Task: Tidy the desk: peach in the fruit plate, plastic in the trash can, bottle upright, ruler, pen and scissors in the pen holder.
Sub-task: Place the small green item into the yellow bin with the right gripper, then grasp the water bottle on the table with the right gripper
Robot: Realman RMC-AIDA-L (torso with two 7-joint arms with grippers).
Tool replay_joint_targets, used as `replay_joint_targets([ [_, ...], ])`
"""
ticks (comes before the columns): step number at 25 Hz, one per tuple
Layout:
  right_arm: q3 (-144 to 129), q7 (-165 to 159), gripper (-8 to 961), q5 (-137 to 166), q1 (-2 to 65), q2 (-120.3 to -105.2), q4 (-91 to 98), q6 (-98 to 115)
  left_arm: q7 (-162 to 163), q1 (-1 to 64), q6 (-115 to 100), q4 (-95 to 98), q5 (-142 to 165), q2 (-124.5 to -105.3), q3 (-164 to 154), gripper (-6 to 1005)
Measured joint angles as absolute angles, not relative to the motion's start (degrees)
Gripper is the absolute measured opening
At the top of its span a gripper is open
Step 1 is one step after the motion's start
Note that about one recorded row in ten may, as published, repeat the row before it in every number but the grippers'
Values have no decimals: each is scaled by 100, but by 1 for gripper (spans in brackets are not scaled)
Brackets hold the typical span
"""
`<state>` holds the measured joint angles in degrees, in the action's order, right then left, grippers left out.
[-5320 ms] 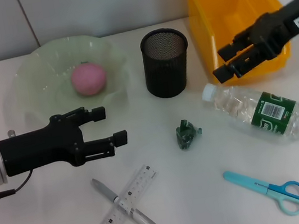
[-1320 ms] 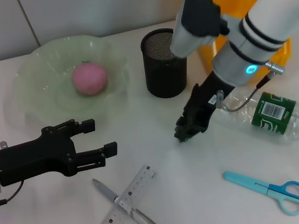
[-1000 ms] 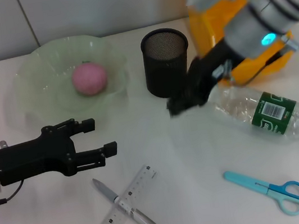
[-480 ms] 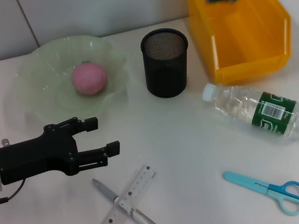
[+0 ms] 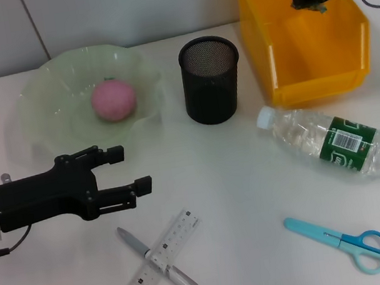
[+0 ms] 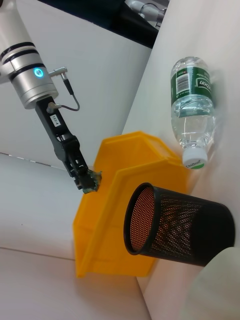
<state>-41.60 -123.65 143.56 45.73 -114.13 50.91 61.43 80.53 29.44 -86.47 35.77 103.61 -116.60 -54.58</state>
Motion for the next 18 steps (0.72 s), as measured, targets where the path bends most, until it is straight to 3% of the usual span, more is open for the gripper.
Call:
replay_joint_targets([
  [1, -4159, -12359, 224, 14349, 4578, -11412, 5054, 6112, 8052, 2944, -8651, 3578, 10362, -11657, -5457, 873],
  [3, -4160, -12345, 426, 14328, 4580, -11410, 5041, 6100, 8049, 2945, -8654, 3577, 10362, -11651, -5457, 873],
  [10, -4157, -12340, 651, 14317, 4579, -11408, 5037, 6071, 8035, 2948, -8661, 3587, 10362, -11646, -5457, 873],
  [15, -4158, -12338, 740, 14306, 4579, -11410, 5062, 6075, 8033, 2953, -8682, 3587, 10362, -11645, -5458, 873],
  [18, -4167, -12348, 741, 14209, 4551, -11424, 5228, 6165, 8033, 2953, -8685, 3587, 10362, -11645, -5458, 873],
])
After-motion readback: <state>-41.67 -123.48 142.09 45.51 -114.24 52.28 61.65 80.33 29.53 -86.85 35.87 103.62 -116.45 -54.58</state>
